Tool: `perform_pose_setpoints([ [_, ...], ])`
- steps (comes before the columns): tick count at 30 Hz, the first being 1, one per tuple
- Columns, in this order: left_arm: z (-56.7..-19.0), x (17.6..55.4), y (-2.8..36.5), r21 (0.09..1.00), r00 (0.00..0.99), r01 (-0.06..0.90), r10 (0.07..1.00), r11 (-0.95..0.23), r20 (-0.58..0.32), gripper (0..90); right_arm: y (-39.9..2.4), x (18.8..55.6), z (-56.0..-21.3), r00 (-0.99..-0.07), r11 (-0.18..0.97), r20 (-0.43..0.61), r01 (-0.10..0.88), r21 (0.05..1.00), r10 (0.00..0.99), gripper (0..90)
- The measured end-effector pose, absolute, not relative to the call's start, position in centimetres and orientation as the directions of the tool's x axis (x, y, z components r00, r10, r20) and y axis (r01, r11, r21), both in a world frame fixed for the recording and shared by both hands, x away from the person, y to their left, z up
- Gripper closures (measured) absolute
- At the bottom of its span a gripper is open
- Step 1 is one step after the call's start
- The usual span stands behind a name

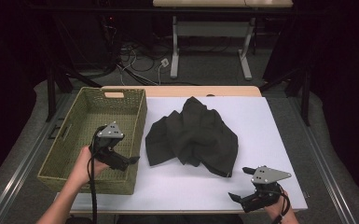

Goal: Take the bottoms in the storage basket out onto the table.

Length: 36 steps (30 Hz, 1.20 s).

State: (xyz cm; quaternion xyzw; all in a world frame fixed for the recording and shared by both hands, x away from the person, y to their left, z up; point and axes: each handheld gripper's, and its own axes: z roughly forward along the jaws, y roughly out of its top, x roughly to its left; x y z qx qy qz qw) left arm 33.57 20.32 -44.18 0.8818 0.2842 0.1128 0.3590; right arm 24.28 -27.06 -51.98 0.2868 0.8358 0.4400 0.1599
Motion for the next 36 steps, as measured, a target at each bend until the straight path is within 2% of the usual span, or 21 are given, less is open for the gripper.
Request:
perform_pose_setpoints([
  [36, -45.8, 30.2, 25.0, 0.737, 0.742, 0.472, 0.669, -0.485, -0.035, 0.1, -27.0, 24.3, -52.0, -0.785, 0.457, -0.027, 0.331, 0.825, 0.618, 0.8],
])
